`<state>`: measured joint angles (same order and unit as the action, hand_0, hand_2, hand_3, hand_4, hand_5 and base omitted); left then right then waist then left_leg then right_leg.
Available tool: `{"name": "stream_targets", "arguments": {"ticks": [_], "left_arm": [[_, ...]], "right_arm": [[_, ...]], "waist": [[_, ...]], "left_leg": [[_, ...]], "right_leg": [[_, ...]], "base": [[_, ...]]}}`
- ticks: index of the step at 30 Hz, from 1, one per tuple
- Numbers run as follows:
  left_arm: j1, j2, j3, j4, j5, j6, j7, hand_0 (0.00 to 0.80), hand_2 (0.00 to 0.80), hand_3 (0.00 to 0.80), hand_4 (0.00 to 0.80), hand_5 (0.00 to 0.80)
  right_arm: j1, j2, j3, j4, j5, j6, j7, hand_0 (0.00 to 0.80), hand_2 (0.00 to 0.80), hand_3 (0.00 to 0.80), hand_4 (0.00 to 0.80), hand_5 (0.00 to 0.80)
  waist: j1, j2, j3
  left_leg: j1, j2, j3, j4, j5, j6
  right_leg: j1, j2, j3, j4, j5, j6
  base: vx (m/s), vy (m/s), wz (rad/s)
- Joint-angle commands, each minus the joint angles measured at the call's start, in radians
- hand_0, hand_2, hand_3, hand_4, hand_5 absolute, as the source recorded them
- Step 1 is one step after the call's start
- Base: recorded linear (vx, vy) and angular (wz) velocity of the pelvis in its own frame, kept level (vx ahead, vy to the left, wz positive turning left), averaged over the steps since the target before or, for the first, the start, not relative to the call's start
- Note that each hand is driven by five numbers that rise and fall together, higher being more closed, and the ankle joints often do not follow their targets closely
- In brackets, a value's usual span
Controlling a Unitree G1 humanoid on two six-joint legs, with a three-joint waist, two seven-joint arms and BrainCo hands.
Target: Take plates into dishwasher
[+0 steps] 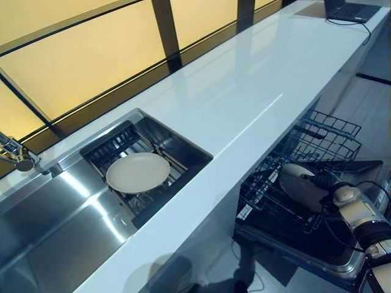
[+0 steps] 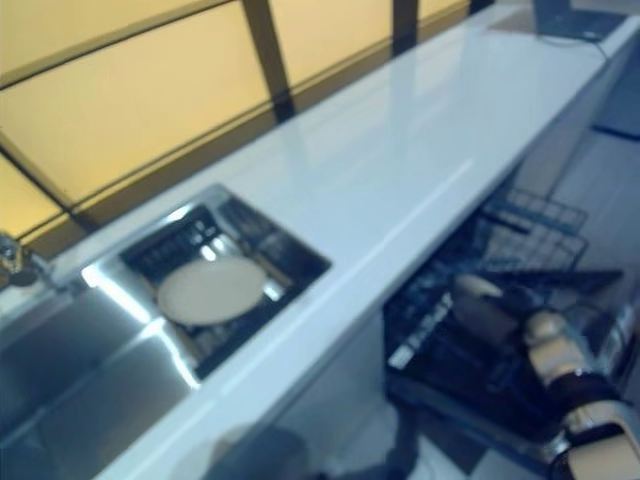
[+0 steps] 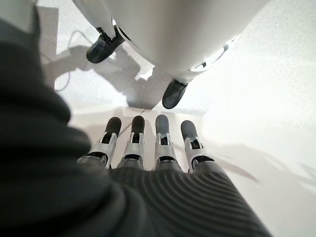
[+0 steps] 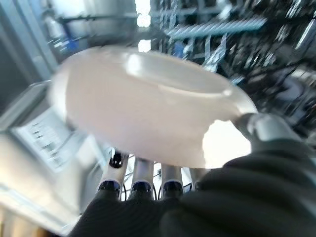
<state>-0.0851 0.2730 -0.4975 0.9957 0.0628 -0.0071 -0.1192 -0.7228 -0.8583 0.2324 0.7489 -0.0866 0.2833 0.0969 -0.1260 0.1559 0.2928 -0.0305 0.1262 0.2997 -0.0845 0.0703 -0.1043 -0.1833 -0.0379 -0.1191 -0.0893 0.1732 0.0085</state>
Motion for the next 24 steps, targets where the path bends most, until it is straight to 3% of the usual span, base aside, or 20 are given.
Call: {"name": "stream_targets", "arguments": {"ticks": [1, 24], "left_arm": [[-0.150, 0.073, 0.034, 0.028, -0.014, -0.020, 0.014, 0.000, 0.000, 0.000, 0.000, 0.000], [-0.176, 0.068, 0.028, 0.028, -0.018, -0.003, 0.005, 0.000, 0.000, 0.000, 0.000, 0.000]], "right_arm": [[0.056, -0.056, 0.046, 0.110, -0.018, 0.029, -0.007, 0.800, 0.800, 0.800, 0.800, 0.800], [0.055, -0.030, 0.090, 0.037, -0.063, 0.004, 0.052, 0.800, 0.800, 0.800, 0.800, 0.800]], "waist": [[-0.045, -0.025, 0.011], [-0.050, -0.023, 0.011]], "left_leg": [[-0.013, 0.028, -0.010, -0.003, 0.019, -0.044], [-0.030, 0.020, -0.027, -0.003, 0.021, -0.041]], "right_leg": [[0.067, -0.019, 0.004, 0.009, -0.103, 0.079], [0.053, -0.022, 0.011, 0.009, -0.099, 0.079]], "base": [[0.000, 0.016, -0.07], [0.000, 0.000, 0.00]]}}
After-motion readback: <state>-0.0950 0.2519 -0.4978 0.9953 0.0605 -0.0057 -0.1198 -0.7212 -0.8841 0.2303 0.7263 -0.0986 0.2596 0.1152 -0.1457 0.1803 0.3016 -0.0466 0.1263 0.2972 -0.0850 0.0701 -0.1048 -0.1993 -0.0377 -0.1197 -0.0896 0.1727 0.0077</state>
